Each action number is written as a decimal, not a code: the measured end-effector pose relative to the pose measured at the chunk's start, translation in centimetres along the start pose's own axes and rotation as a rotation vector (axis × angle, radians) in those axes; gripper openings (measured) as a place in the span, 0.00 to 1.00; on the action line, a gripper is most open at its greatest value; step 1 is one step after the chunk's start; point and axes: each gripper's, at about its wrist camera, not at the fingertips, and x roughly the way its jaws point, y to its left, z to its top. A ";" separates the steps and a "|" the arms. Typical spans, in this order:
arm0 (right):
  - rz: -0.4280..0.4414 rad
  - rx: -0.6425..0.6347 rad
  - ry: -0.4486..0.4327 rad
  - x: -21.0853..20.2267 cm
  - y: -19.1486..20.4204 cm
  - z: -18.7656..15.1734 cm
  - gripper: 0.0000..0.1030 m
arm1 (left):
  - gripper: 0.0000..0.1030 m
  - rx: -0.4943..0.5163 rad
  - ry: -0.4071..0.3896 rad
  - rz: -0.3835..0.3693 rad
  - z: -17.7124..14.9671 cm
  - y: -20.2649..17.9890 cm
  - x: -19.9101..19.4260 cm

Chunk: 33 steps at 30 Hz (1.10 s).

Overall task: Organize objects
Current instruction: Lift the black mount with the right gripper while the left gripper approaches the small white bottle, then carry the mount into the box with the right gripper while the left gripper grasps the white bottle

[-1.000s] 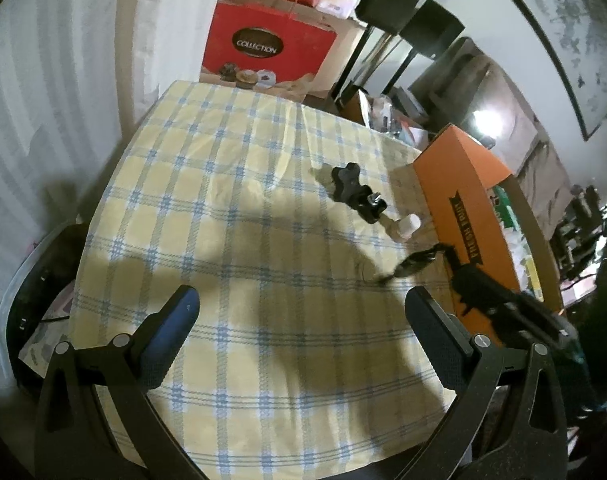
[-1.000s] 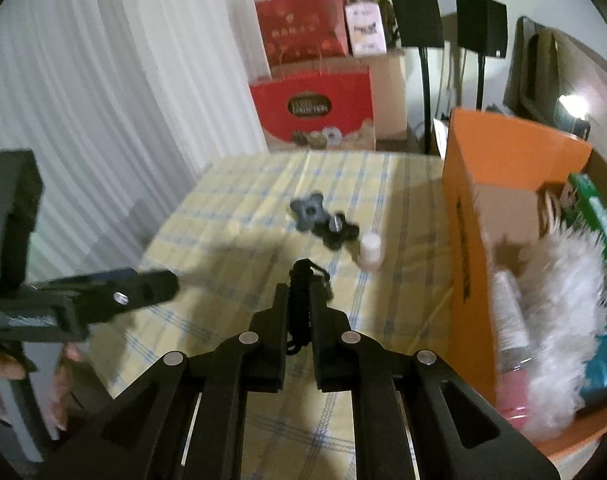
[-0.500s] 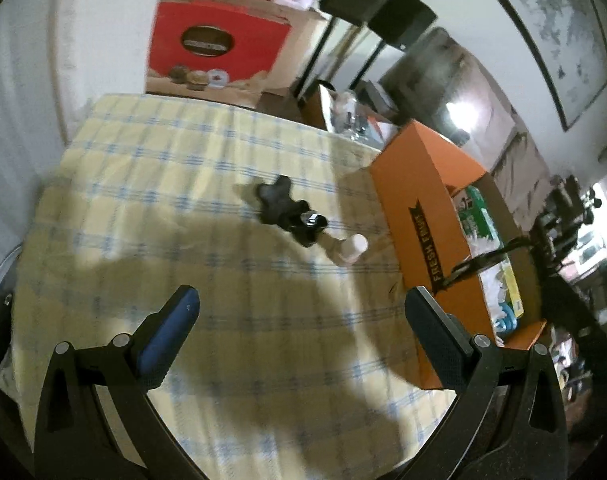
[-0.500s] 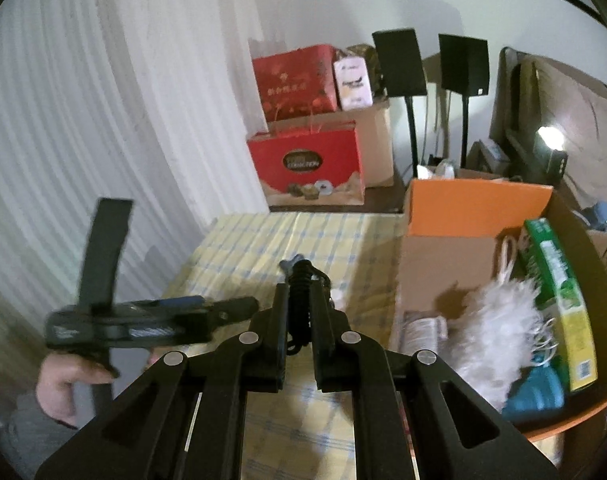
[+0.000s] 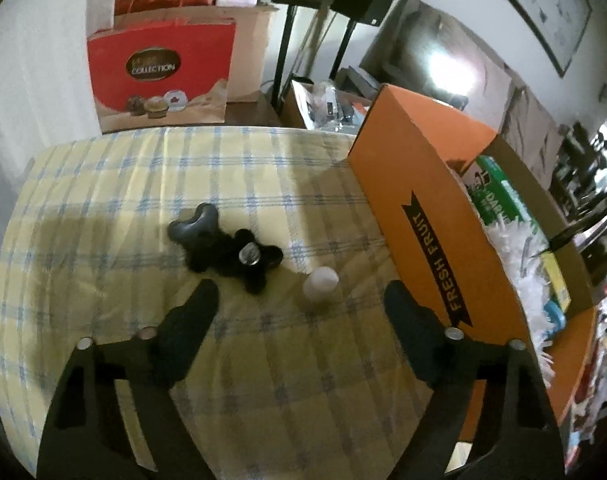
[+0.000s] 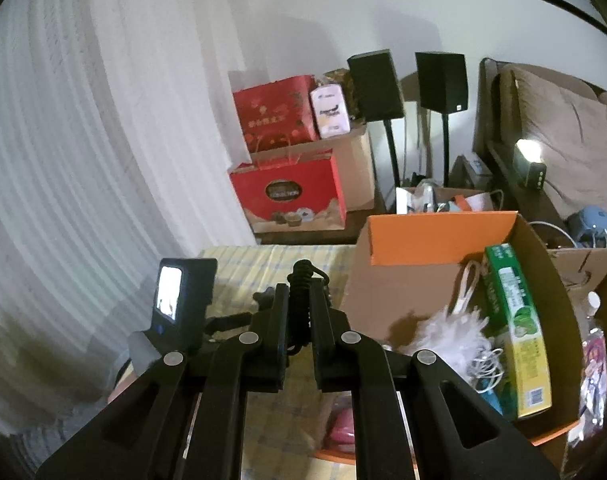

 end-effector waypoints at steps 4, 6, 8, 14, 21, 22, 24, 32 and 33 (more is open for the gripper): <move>-0.008 0.008 -0.007 -0.8 -0.8 0.2 0.08 | 0.57 0.029 0.012 0.024 0.4 -0.9 1.4; -0.013 0.014 -0.010 -1.1 -1.3 0.2 0.08 | 0.49 0.040 0.021 0.036 0.5 -1.2 1.9; -0.021 0.018 -0.013 -1.4 -1.8 0.2 0.08 | 0.35 0.047 0.031 0.048 0.4 -1.4 2.5; -0.055 0.035 -0.011 -1.9 -3.5 0.1 0.08 | 0.15 0.034 0.019 0.042 0.5 -1.4 2.4; -0.091 0.064 -0.010 -2.4 -5.6 -0.4 0.08 | 0.15 0.012 -0.005 -0.015 0.9 -1.5 -0.2; -0.094 0.067 -0.008 -2.5 -5.8 -0.5 0.08 | 0.15 0.013 -0.012 -0.024 1.1 -1.7 -0.7; -0.099 0.067 -0.003 -2.3 -6.2 -0.5 0.08 | 0.15 0.015 -0.031 -0.051 1.6 -2.2 -2.3; -0.097 0.063 0.033 0.1 -7.7 -0.5 0.08 | 0.15 0.067 -0.124 -0.157 4.3 -6.7 -7.4; -0.095 0.066 0.044 0.5 -8.0 -0.7 0.08 | 0.15 0.082 -0.130 -0.163 4.8 -7.7 -7.8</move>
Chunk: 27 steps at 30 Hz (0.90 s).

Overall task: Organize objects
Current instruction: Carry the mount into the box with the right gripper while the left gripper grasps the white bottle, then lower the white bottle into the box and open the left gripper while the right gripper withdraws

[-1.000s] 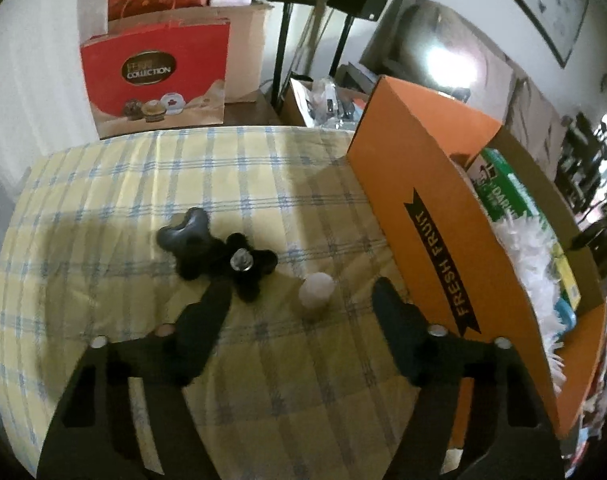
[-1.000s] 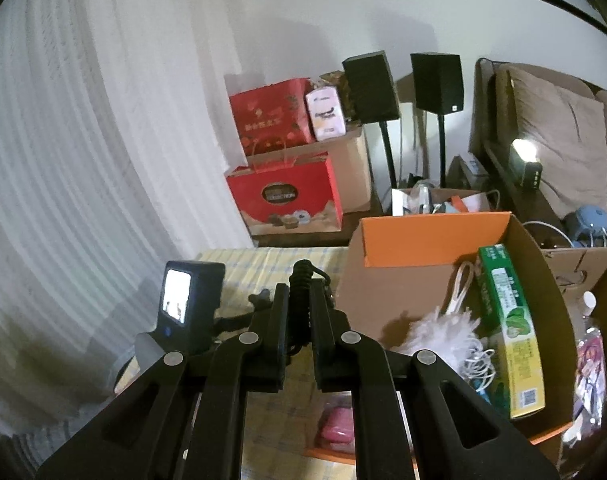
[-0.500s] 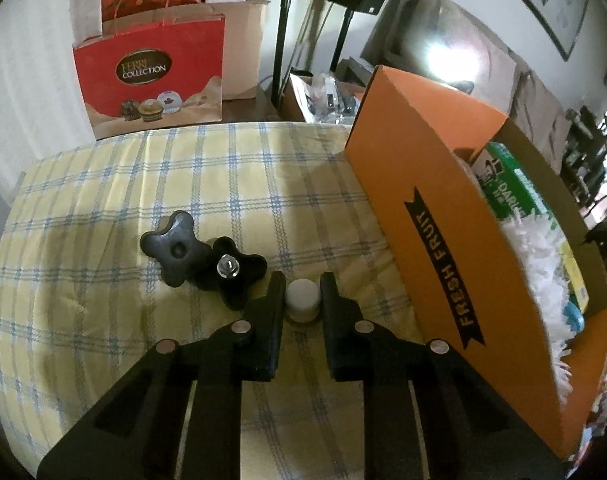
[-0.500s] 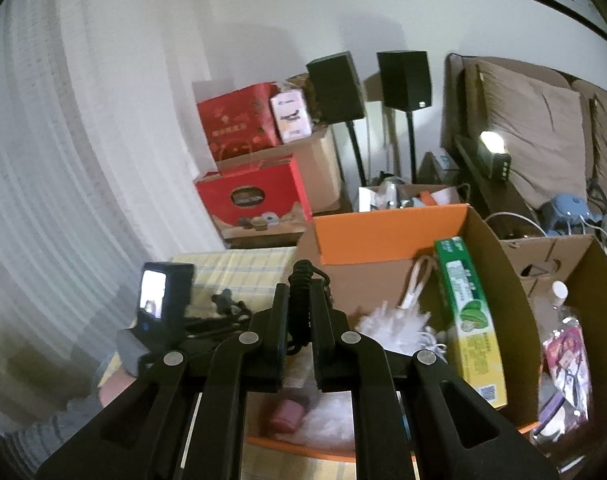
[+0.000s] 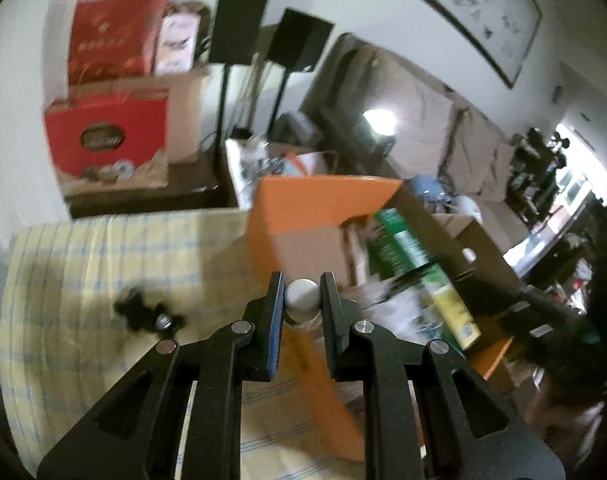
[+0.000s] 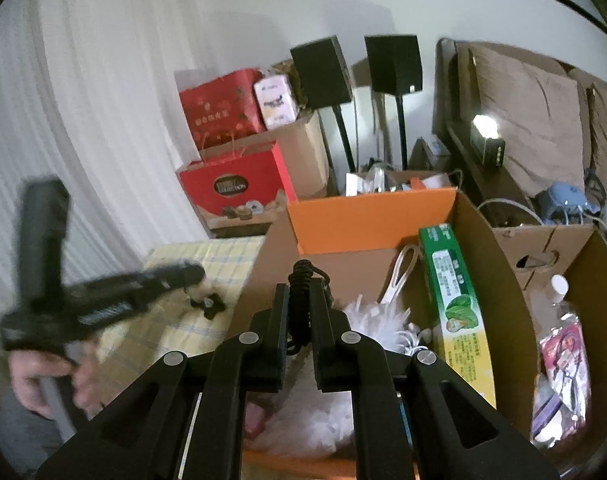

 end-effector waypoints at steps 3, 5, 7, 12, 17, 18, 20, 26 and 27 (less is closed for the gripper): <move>-0.018 0.002 0.059 1.4 -0.9 -0.9 0.08 | 0.15 0.031 0.018 -0.005 0.8 -1.9 0.9; -0.028 0.006 0.111 2.3 -1.6 -2.1 0.08 | 0.15 0.047 0.038 0.003 1.1 -2.8 1.8; -0.041 0.003 0.153 2.7 -2.1 -3.2 0.08 | 0.15 0.053 0.068 0.005 1.1 -3.7 3.1; -0.083 -0.013 0.230 3.1 -3.3 -5.2 0.08 | 0.15 0.074 0.119 0.026 0.4 -5.1 5.7; -0.106 0.006 0.265 3.1 -4.6 -6.0 0.12 | 0.15 0.086 0.166 0.026 -0.2 -6.3 7.6; -0.106 0.010 0.262 2.9 -4.7 -6.1 0.18 | 0.15 0.088 0.169 0.032 -0.2 -6.5 8.0; -0.093 0.023 0.245 2.1 -4.8 -6.2 0.30 | 0.15 0.091 0.169 0.044 0.0 -6.7 8.5; -0.072 0.037 0.195 0.2 -4.6 -5.9 0.38 | 0.15 0.103 0.205 0.099 0.9 -6.7 11.3; -0.067 0.041 0.187 0.1 -4.5 -5.7 0.38 | 0.15 0.105 0.216 0.113 0.9 -6.7 11.8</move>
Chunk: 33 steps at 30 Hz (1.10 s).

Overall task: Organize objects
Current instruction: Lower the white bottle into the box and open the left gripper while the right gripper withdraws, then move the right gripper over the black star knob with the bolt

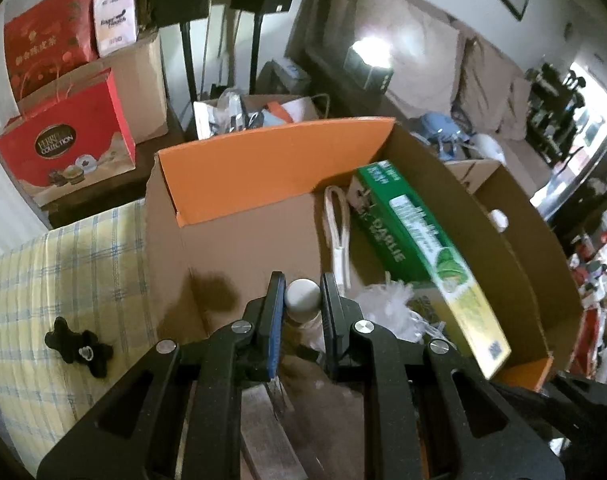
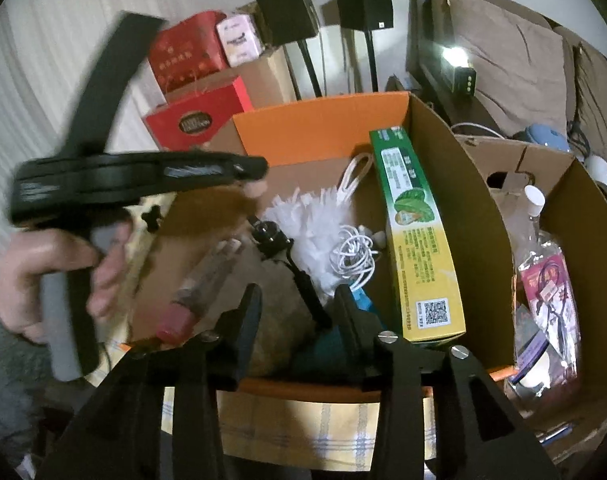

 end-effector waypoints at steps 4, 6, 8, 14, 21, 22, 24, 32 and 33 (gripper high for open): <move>0.012 0.007 -0.021 -0.5 0.1 0.3 0.40 | 0.15 0.005 0.056 0.049 0.0 0.0 2.0; 0.013 0.008 -0.018 -0.4 0.1 0.3 0.40 | 0.15 -0.002 0.086 0.054 -0.1 0.1 2.7; 0.009 0.009 -0.017 -0.3 0.3 0.4 0.40 | 0.16 -0.011 0.099 0.045 -0.2 0.1 2.8; 0.007 0.021 -0.023 -0.4 0.2 0.1 0.40 | 0.21 -0.001 0.078 0.068 -0.6 0.4 1.4; 0.021 0.025 -0.064 -1.4 0.5 0.8 0.44 | 0.47 -0.009 -0.056 0.059 -1.1 2.0 -5.2; 0.018 0.021 -0.067 -1.5 0.7 0.9 0.46 | 0.57 -0.013 -0.071 0.060 -1.2 2.3 -5.9; 0.016 0.015 -0.076 -1.7 1.0 1.2 0.52 | 0.63 -0.018 -0.101 0.074 -1.6 3.0 -7.4; 0.007 0.055 -0.075 -1.7 1.5 1.8 0.62 | 0.64 -0.046 -0.138 0.097 -3.1 4.6 -10.9; 0.005 0.059 -0.076 -1.7 1.4 2.0 0.62 | 0.64 -0.050 -0.144 0.095 -3.4 4.8 -11.3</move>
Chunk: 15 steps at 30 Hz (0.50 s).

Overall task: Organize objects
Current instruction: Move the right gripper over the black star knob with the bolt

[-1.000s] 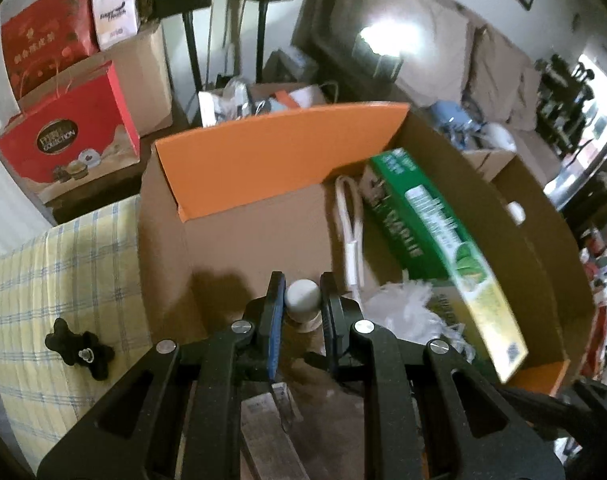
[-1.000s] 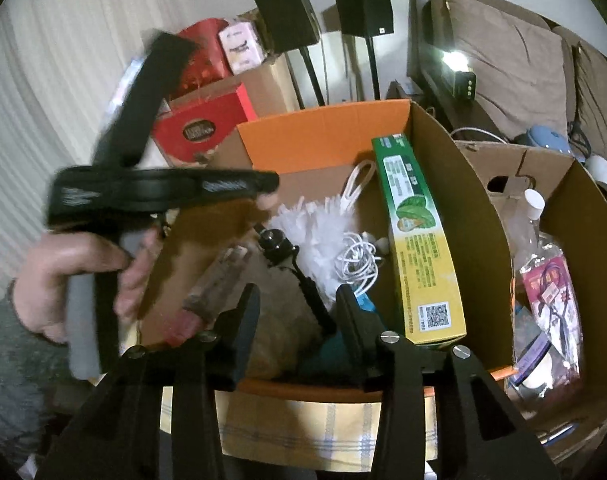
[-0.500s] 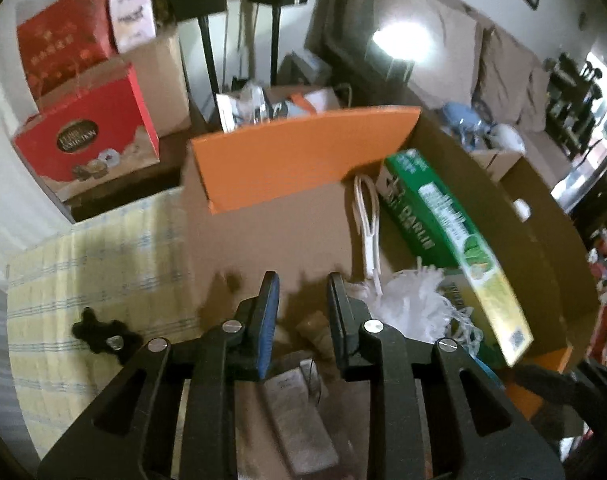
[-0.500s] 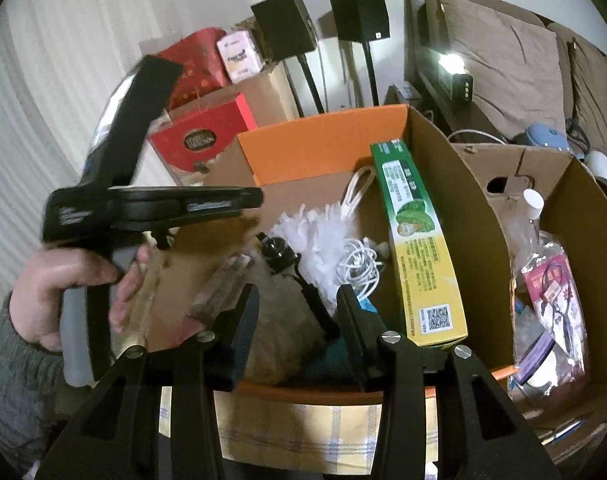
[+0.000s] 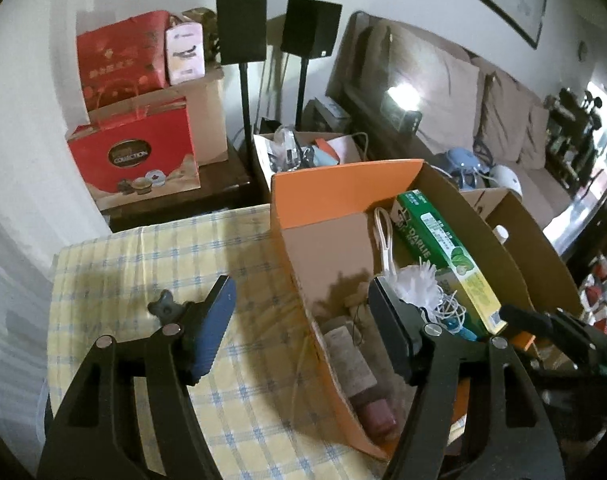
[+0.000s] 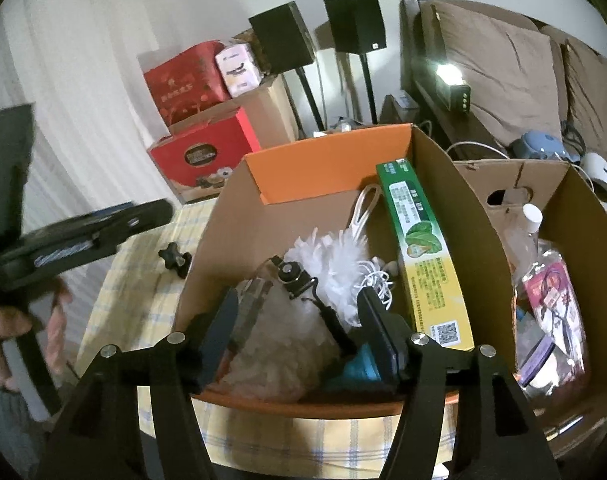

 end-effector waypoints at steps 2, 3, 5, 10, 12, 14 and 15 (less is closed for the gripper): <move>-0.005 0.002 -0.008 -0.3 0.1 0.3 0.63 | 0.66 -0.008 -0.009 0.002 -0.3 0.2 -0.7; -0.009 0.000 -0.014 -0.4 0.2 0.5 0.64 | 0.67 -0.013 -0.014 0.004 -0.5 0.4 -1.0; -0.022 -0.014 -0.027 -0.9 0.6 0.8 0.67 | 0.73 -0.023 -0.019 0.003 -0.8 0.6 -1.6; -0.039 -0.043 -0.052 -1.8 1.7 1.5 0.81 | 0.84 -0.035 -0.034 0.004 -1.8 1.1 -3.1; -0.044 -0.050 -0.064 -2.0 2.1 1.5 0.86 | 0.87 -0.039 -0.037 0.002 -2.3 1.3 -3.6; -0.047 -0.056 -0.068 -2.1 2.5 1.7 0.91 | 0.89 -0.045 -0.039 0.007 -2.7 1.7 -4.1; -0.050 -0.056 -0.069 -2.1 2.6 1.7 0.95 | 0.89 -0.048 -0.044 0.010 -3.0 1.9 -4.4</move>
